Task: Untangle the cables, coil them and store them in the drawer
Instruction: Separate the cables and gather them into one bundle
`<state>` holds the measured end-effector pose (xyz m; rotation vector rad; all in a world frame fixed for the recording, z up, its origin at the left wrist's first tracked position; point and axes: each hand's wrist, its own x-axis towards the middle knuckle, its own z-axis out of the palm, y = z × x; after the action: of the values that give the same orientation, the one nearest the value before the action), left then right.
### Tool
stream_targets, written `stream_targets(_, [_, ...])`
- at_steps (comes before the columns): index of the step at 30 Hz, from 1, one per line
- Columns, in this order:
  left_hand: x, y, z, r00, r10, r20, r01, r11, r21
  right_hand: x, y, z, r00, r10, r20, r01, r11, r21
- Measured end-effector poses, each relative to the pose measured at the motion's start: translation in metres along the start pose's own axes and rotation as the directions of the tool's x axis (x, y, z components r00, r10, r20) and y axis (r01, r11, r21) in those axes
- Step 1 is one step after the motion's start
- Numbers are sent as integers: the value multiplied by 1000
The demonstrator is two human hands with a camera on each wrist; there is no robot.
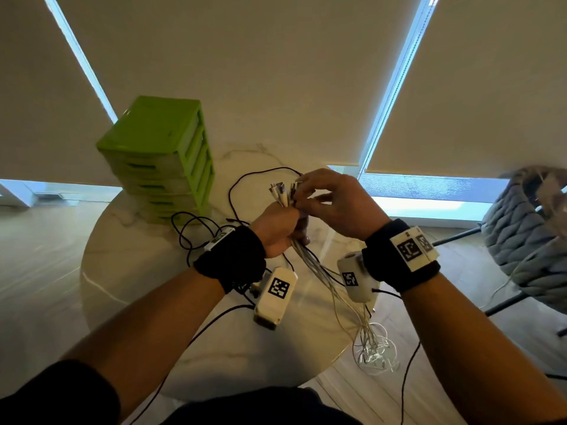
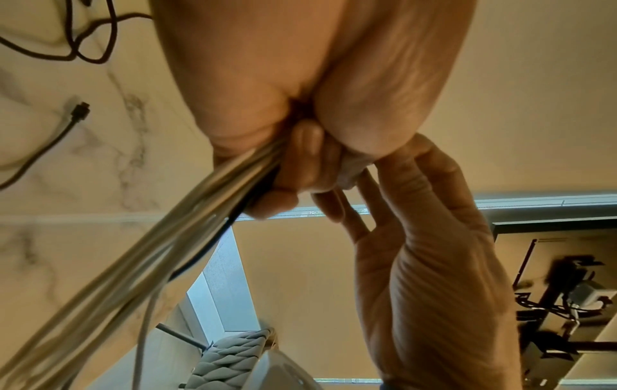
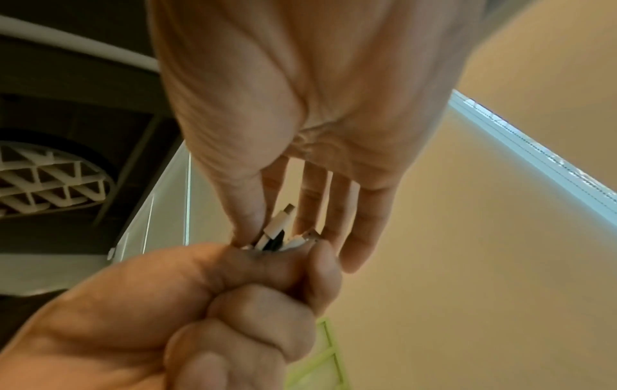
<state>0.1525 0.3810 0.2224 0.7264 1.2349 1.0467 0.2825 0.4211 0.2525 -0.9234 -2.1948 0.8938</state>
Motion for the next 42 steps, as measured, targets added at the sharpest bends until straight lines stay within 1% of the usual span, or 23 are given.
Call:
stream_targets(3, [1, -2, -7, 1000, -25, -10, 25, 1000, -4, 1, -5, 6, 999, -39, -24, 38, 999, -40])
stream_targets(6, [2, -5, -13, 1000, -19, 4, 19, 1000, -8, 5, -8, 15, 995, -104, -3, 103, 988, -113])
stream_targets(8, [3, -7, -17, 1000, -17, 19, 18, 1000, -13, 9, -8, 18, 992, -124, 14, 125, 979, -162])
stream_targets(11, [3, -10, -22, 1000, -14, 23, 15, 999, -35, 16, -10, 20, 990, -125, 59, 135, 971, -199])
stream_targets(14, [4, -9, -25, 999, -7, 44, 9, 999, -46, 23, -11, 21, 984, -129, 126, 160, 947, -278])
stream_targets(18, [3, -4, -31, 997, -12, 72, 15, 999, -42, 29, -14, 20, 970, -129, 208, 191, 930, -314])
stream_targets(24, [6, 2, -33, 997, 7, 71, -5, 1000, -30, 38, -20, 17, 970, -105, 218, 183, 908, -376])
stream_targets(28, [8, 1, -37, 992, 13, 123, -13, 1000, 4, 41, -22, 13, 964, -97, 247, 182, 919, -351])
stream_targets(31, [8, 4, -38, 989, 33, 147, -30, 999, -24, 45, -23, 11, 977, -88, 193, 148, 936, -319])
stream_targets(35, [6, 8, -37, 987, 47, 156, -39, 998, -57, 48, -27, 17, 991, -42, 129, 68, 977, -202])
stream_targets(38, [2, 13, -35, 983, 49, 176, -47, 999, -17, 51, -34, 31, 991, 5, 136, -3, 1000, -17])
stream_targets(39, [1, 14, -36, 982, 59, 179, -60, 998, -1, 54, -36, 36, 991, -7, 131, 11, 1000, -25])
stream_targets(42, [-1, 17, -44, 980, 93, 175, -98, 995, 22, 62, -41, 48, 982, -105, 158, 132, 976, -173])
